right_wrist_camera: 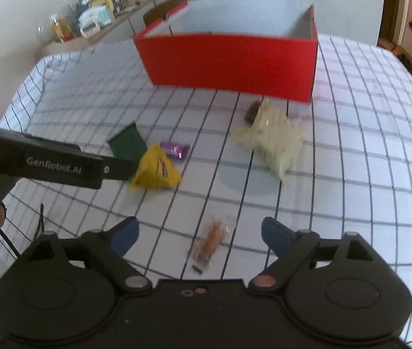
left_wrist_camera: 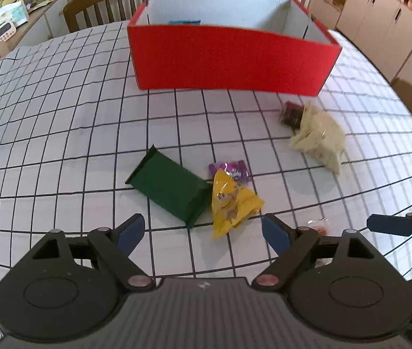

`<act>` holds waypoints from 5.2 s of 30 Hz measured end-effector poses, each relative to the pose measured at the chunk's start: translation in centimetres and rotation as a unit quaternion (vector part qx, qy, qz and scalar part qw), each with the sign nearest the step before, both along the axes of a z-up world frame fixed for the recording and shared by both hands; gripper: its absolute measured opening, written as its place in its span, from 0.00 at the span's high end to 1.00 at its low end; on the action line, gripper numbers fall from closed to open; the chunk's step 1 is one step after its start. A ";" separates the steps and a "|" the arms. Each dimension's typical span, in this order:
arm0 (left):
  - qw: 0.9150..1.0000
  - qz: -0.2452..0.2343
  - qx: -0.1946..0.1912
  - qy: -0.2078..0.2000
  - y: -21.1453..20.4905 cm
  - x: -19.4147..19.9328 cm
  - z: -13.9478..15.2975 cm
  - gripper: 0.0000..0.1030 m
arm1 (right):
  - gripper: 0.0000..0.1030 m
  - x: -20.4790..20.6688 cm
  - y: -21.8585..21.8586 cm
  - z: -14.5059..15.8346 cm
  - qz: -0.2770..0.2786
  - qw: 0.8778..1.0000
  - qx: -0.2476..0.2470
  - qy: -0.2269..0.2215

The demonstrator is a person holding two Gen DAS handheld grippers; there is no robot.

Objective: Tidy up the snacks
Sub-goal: 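Grasp the yellow M&M's bag with left tool while right tool grasps the small brown-snack bag, then carry both bags over the red box and lower them inside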

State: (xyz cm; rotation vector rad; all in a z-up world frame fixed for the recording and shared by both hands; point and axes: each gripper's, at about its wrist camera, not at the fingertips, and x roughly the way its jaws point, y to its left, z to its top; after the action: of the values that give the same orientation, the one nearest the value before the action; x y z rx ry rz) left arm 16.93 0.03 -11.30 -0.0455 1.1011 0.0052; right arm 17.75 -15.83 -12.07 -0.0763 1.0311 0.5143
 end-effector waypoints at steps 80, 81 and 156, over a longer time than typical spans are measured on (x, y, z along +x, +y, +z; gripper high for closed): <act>0.992 0.010 -0.101 -0.072 0.7 -0.5 7.5 0.75 | 0.87 2.4 -1.5 7.5 0.016 0.993 0.076 -0.085; 0.992 0.009 -0.100 -0.075 0.7 -0.4 7.8 0.75 | 0.87 2.5 -1.6 7.6 0.015 0.993 0.078 -0.087; 0.992 -0.007 0.005 -0.122 -0.7 10.0 13.6 0.65 | 0.87 12.2 -0.9 12.6 0.005 0.990 0.085 -0.111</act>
State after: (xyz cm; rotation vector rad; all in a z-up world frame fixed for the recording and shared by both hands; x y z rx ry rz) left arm 26.95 -0.69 2.27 -0.0289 0.8558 -0.0073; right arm 29.98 -16.74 0.52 0.0140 0.7677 0.5870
